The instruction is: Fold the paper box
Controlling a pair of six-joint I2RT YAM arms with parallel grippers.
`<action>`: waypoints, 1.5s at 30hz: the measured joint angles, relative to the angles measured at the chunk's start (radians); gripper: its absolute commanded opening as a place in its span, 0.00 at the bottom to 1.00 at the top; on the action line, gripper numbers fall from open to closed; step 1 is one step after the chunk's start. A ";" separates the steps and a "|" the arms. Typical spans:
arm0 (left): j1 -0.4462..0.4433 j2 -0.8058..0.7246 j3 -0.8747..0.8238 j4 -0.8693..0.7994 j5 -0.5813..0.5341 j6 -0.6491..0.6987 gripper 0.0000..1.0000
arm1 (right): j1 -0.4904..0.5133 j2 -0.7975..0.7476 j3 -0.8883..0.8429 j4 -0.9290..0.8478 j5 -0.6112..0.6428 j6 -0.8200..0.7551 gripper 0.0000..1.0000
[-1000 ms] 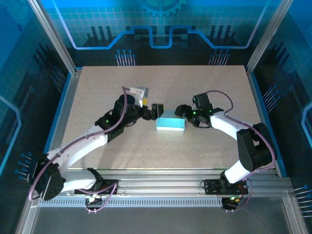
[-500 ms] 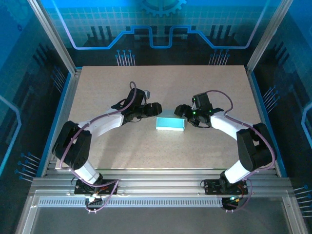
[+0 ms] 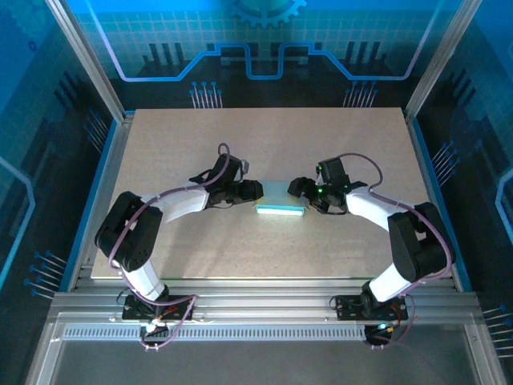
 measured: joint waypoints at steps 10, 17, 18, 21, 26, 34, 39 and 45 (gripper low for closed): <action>0.001 0.045 -0.037 0.051 0.008 -0.001 0.38 | -0.028 0.000 -0.032 -0.002 0.004 -0.038 0.75; 0.001 0.057 -0.037 0.071 0.018 -0.007 0.32 | -0.030 0.047 -0.032 0.015 -0.013 -0.055 0.60; 0.001 0.060 -0.038 0.071 0.018 -0.008 0.31 | -0.031 0.055 -0.032 0.021 -0.022 -0.057 0.56; 0.002 0.068 -0.039 0.086 0.026 -0.009 0.29 | -0.032 0.066 -0.030 0.046 -0.042 -0.059 0.47; 0.006 0.080 -0.042 0.120 0.036 -0.018 0.25 | -0.034 0.085 -0.027 0.089 -0.071 -0.058 0.36; 0.013 0.085 -0.050 0.142 0.042 -0.026 0.42 | -0.037 0.085 -0.019 0.089 -0.070 -0.066 0.44; 0.015 0.085 -0.036 0.112 0.053 -0.019 0.48 | -0.037 0.088 -0.005 0.063 -0.063 -0.083 0.49; 0.034 0.085 0.027 0.071 0.060 0.010 0.55 | -0.037 0.146 0.089 -0.003 -0.085 -0.177 0.50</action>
